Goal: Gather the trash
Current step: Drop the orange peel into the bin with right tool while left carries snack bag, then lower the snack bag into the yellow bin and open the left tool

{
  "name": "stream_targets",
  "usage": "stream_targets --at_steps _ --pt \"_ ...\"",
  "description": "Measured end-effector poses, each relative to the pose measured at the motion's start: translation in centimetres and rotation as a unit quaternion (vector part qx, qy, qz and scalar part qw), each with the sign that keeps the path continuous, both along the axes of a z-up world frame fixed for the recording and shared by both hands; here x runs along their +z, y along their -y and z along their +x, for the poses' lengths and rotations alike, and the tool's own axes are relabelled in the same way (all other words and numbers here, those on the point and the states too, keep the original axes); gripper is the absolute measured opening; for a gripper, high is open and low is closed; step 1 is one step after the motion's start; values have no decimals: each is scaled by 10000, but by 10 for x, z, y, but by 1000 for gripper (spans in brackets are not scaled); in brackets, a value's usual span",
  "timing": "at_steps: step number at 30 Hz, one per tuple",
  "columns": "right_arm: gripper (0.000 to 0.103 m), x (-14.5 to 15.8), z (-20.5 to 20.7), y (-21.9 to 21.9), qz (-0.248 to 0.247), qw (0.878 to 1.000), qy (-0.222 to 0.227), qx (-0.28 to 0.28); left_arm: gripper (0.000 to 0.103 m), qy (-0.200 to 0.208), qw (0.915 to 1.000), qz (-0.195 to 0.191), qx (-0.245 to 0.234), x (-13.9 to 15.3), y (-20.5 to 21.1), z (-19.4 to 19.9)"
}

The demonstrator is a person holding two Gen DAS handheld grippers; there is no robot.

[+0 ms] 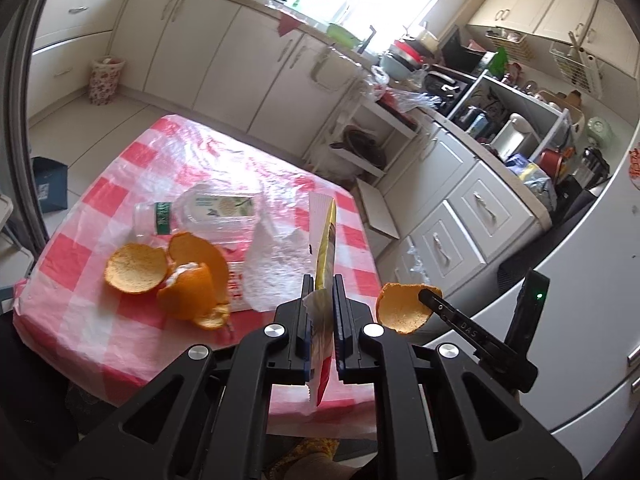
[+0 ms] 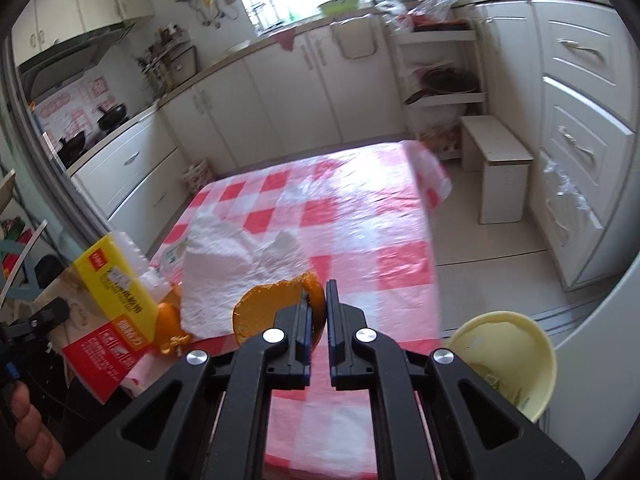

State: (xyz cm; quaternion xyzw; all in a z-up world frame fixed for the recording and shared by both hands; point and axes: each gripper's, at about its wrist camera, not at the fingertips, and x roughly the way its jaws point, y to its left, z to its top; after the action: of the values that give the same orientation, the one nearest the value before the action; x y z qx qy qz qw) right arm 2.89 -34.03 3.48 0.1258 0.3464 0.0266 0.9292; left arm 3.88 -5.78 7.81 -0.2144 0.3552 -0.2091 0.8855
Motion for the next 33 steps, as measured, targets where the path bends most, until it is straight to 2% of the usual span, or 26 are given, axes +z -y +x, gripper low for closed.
stream_targets --at_steps 5,9,13,15,16,18,20,23,25,27,30,33 --pt "7 2 -15 46 -355 9958 -8 -848 8 162 9991 -167 -345 19 27 -7" --pt "7 -8 -22 75 -663 9872 -218 -1434 8 222 9976 -222 -613 26 52 -10" --pt "7 -34 -8 93 -927 9769 -723 -1785 8 273 9961 -259 -796 31 76 -9" --pt "8 -54 4 102 -966 9704 -1143 -1896 8 291 9954 -268 -874 33 88 -8" --pt "11 -63 9 107 -914 9672 -1370 -1933 8 307 9949 -270 -918 33 95 -8" --pt "22 -69 11 113 -806 9642 -1452 -2065 8 333 9944 -263 -971 34 103 -7" --pt "24 -58 6 114 -686 9668 -1255 -2119 8 335 9938 -257 -1028 34 113 -6" --pt "28 -22 -8 110 -531 9750 -654 -2057 8 294 9933 -240 -1090 29 124 -5" --pt "40 13 -18 100 -522 9807 -115 -1881 8 255 9929 -214 -1142 26 133 -3" --pt "46 42 -29 89 -694 9825 351 -1693 8 184 9921 -184 -1229 20 148 0" --pt "56 76 -49 82 -966 9774 1094 -1531 8 95 9906 -159 -1357 11 170 4" --pt "57 86 -68 96 -665 9710 1577 -1672 8 -36 9886 -66 -1504 -4 201 14"
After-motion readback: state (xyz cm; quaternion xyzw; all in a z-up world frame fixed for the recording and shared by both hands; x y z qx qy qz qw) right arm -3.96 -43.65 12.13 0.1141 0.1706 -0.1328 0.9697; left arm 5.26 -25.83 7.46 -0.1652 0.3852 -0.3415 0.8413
